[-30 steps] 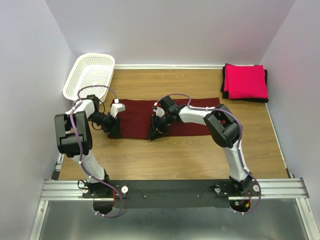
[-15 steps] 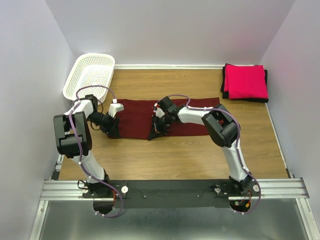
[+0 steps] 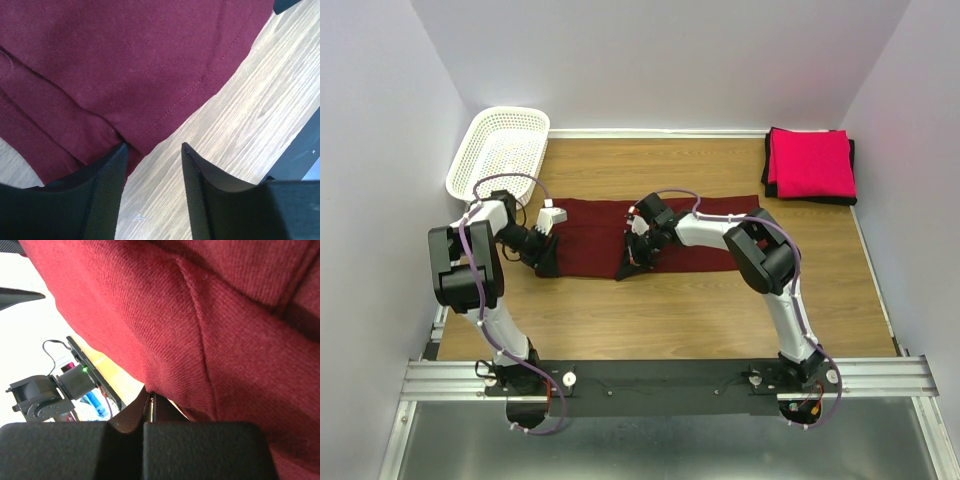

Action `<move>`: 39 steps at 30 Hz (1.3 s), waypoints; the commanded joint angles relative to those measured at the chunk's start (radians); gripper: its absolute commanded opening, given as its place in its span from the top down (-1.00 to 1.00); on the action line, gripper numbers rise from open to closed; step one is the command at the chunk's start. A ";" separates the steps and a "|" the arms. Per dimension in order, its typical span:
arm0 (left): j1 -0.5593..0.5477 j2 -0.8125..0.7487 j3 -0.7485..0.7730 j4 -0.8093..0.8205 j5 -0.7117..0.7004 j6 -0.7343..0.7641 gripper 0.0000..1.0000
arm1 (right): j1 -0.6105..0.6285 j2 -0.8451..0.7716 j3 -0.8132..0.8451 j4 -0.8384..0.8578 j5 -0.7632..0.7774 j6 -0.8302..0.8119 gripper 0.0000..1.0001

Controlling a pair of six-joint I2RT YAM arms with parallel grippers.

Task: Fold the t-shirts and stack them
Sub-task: Fold the other side of the tshirt into a rectangle

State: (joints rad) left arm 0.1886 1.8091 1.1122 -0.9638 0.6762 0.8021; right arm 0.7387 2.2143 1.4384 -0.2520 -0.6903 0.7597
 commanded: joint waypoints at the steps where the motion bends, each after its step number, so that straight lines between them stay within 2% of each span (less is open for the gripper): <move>1: 0.005 0.029 -0.003 0.020 -0.020 0.000 0.02 | 0.010 0.027 0.013 0.000 0.021 -0.007 0.99; 4: 0.005 0.021 0.011 -0.016 0.016 0.029 0.21 | 0.010 0.019 0.016 0.000 0.017 -0.008 0.99; 7: 0.006 -0.001 0.024 -0.033 0.023 0.042 0.52 | 0.010 0.008 0.025 0.000 0.014 -0.010 0.99; 10: 0.005 -0.019 0.032 -0.038 0.020 0.039 0.66 | 0.008 -0.007 0.034 0.000 0.008 -0.013 0.99; 11: 0.006 -0.022 0.041 -0.050 0.023 0.040 0.80 | 0.005 -0.018 0.040 0.000 0.008 -0.020 0.99; 14: 0.008 -0.034 0.073 -0.067 0.026 0.036 1.00 | -0.004 -0.036 0.050 0.000 0.002 -0.023 0.99; 22: 0.006 -0.004 0.236 -0.138 0.077 0.034 1.00 | -0.065 -0.062 0.125 0.000 -0.014 -0.037 0.99; 32: 0.006 0.174 0.530 -0.154 0.174 -0.038 1.00 | -0.159 0.042 0.264 0.000 -0.041 -0.053 0.99; 39: -0.009 0.260 0.620 -0.110 0.207 -0.098 1.00 | -0.170 0.097 0.312 0.000 -0.049 -0.059 0.99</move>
State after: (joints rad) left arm 0.1864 2.0434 1.6993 -1.0931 0.8322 0.7509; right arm 0.5694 2.2608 1.7180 -0.2466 -0.7166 0.7216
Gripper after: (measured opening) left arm 0.009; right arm 0.012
